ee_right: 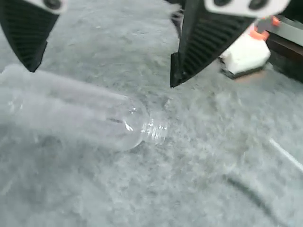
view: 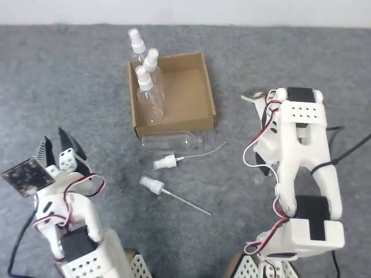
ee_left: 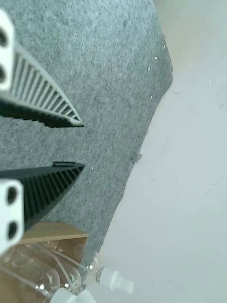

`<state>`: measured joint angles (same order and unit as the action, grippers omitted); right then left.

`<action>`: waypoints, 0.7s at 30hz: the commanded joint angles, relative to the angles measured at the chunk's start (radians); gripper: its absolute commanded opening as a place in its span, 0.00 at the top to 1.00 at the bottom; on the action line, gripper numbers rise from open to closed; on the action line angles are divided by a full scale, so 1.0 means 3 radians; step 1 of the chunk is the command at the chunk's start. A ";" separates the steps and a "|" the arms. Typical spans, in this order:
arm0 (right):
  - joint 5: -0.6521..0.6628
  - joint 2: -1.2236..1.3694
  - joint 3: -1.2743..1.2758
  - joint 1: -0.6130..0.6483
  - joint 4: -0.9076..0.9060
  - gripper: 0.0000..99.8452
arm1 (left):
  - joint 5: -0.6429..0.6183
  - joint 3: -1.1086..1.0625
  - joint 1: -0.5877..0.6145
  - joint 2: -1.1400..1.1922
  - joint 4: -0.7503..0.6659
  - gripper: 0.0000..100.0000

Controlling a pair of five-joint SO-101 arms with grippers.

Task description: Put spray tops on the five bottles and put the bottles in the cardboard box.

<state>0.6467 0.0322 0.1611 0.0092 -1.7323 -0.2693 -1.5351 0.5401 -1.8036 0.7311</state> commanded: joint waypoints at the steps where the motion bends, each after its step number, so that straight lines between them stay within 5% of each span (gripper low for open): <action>1: 0.0655 -0.0212 -0.0138 -0.0023 -0.0054 0.64 | -0.0036 0.0008 0.0005 -0.0061 -0.0118 0.89; 7: 0.1637 -0.0217 0.0113 -0.0023 -0.0023 0.64 | -0.0036 0.0008 0.0005 -0.0061 -0.0118 0.89; 16: 0.2179 -0.0187 0.0189 -0.0028 0.0033 0.64 | -0.0036 0.0008 0.0000 -0.0061 -0.0118 0.89; 21: 0.2639 -0.0202 0.0373 -0.0120 0.0555 0.64 | -0.0036 0.0008 0.0000 -0.0061 -0.0118 0.89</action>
<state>1.3449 0.0322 0.2578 0.0092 -1.6540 -0.2693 -1.5351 0.5401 -1.8036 0.7311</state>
